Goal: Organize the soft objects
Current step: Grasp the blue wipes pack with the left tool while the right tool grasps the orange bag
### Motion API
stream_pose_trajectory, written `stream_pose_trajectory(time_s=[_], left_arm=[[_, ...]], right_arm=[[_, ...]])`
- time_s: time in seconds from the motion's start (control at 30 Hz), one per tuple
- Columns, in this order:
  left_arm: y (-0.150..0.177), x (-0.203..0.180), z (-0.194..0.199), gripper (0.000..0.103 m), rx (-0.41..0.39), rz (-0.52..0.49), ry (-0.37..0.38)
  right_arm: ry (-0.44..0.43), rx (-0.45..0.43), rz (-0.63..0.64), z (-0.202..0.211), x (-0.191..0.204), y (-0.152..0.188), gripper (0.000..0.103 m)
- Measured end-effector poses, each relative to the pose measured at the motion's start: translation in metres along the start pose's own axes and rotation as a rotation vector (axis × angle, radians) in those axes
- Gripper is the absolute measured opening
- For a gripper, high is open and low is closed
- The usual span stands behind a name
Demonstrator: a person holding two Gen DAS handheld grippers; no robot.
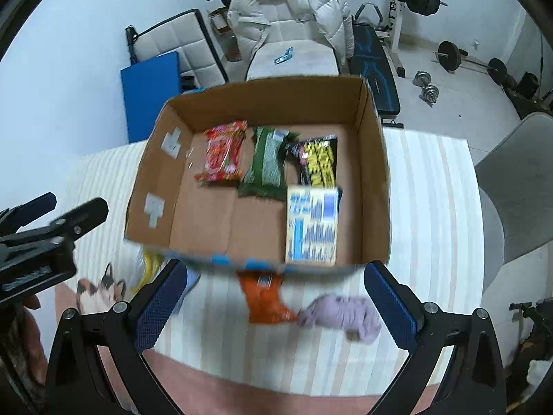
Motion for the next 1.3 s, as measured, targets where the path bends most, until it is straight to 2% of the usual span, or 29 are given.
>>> stream_pose_trajectory(time_s=[0.1,0.17,0.27,0.43,0.57,0.67,0.73,0.83,0.93,1.17,1.3], left_arm=[[0.034,0.011,-0.022,0.100,0.046,-0.019,-0.018],[0.055,0.018,-0.049,0.095,0.124,-0.020,0.000],[0.081,0.024,-0.087,0.093,0.223,-0.009,0.041],[0.098,0.011,-0.139,0.093,0.320,-0.055,0.096],[0.100,-0.013,-0.168,0.093,0.350,-0.128,0.113],[0.101,-0.026,-0.186,0.093,0.379,-0.153,0.126],[0.100,-0.031,-0.189,0.093,0.361,-0.167,0.109],[0.099,-0.038,-0.183,0.093,0.349,-0.175,0.142],[0.105,-0.039,-0.180,0.085,0.368,-0.163,0.170],[0.150,-0.037,-0.172,0.083,0.468,-0.106,0.256],[0.157,-0.022,-0.173,0.083,0.471,-0.044,0.251]], right_arm=[[0.001,0.039,0.021,-0.010,0.005,0.030,0.103],[0.024,0.089,0.041,-0.032,0.007,0.049,0.103],[0.040,0.164,0.030,-0.067,0.005,0.067,0.101],[0.097,0.227,0.011,-0.127,-0.003,0.077,0.087],[0.135,0.247,0.007,-0.154,-0.005,0.079,0.080],[0.148,0.279,-0.017,-0.171,-0.010,0.081,0.060],[0.139,0.291,-0.038,-0.176,-0.013,0.084,0.058],[0.126,0.306,-0.039,-0.177,-0.012,0.092,0.052],[0.092,0.351,-0.059,-0.175,-0.010,0.107,0.047],[0.039,0.449,-0.076,-0.166,-0.007,0.164,0.047],[0.039,0.430,-0.092,-0.160,-0.009,0.174,0.047]])
Point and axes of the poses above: each gripper's, at about its wrist camera, not at the fingertips, and z roughly against the way its jaws point, x to its left, y to its underside, the point moved 3 cm from there along -z, roughly the way its jaws point, and after that the axes turned 9 degrees about -y, right-handed, at the moved point
